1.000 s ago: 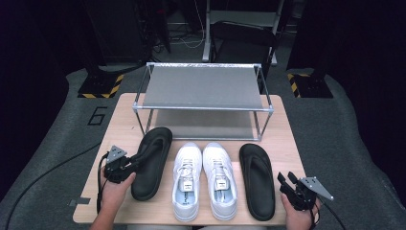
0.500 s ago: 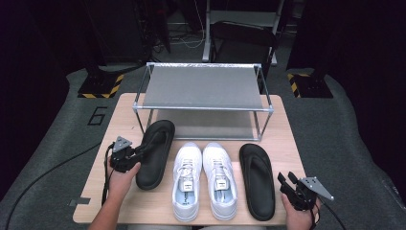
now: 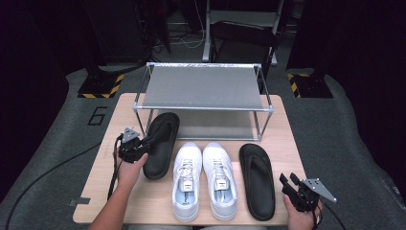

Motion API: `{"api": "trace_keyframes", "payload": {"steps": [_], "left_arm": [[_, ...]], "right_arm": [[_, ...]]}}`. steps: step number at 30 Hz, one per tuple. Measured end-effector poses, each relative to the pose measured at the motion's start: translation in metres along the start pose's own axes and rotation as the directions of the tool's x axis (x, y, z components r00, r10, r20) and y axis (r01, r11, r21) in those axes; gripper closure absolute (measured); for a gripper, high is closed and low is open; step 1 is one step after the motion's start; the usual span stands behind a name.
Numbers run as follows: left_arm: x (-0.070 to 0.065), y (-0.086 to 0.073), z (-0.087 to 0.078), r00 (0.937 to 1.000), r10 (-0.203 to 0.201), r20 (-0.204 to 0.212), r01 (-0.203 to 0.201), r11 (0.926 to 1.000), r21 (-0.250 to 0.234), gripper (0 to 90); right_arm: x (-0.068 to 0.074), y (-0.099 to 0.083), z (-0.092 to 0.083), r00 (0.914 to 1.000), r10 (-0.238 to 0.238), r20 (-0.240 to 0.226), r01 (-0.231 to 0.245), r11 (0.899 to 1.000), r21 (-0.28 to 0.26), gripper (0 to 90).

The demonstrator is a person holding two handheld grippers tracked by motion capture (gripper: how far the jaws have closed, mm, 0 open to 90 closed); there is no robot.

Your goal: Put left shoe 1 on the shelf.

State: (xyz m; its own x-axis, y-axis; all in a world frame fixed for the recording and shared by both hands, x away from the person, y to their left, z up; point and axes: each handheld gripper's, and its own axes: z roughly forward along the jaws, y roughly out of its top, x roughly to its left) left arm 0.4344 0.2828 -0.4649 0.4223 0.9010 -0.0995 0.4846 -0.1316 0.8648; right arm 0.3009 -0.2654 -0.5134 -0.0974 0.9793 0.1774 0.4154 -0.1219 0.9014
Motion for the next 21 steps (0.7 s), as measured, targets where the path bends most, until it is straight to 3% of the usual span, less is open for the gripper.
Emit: {"api": "trace_keyframes", "payload": {"steps": [16, 21], "left_arm": [[0.002, 0.012, 0.03, 0.9994, 0.027, -0.022, -0.027, 0.9996, -0.006, 71.6], [0.0, 0.018, 0.042, 0.9982, 0.054, -0.023, -0.054, 0.9985, 0.001, 71.5]], "right_arm": [[-0.001, -0.001, 0.002, 1.0, 0.007, 0.001, -0.007, 1.0, -0.001, 54.5], [-0.001, -0.001, 0.002, 0.9999, 0.013, 0.0, -0.013, 1.0, -0.004, 54.4]]}}
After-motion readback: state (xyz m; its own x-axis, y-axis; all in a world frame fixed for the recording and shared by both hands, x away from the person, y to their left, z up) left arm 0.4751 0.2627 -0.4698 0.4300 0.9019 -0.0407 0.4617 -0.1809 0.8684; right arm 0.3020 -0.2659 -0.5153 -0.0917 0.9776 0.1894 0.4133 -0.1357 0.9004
